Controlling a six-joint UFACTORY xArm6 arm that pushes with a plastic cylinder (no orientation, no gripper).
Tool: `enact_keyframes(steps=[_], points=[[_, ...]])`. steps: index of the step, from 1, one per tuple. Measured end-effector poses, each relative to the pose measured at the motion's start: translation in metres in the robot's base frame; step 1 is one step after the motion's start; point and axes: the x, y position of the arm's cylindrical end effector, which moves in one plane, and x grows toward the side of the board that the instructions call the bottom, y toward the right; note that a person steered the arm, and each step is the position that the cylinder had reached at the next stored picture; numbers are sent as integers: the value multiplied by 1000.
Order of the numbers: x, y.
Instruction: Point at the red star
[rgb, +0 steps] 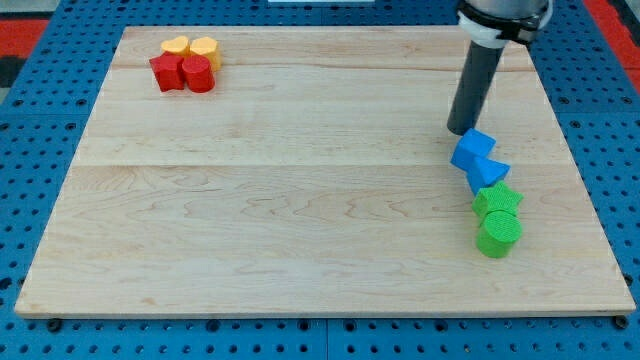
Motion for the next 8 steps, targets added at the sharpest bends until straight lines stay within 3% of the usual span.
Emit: enact_keyframes(steps=[2,4,6,8], points=[[0,-5],[-35,-40],[-12,-142],[-7,-306]])
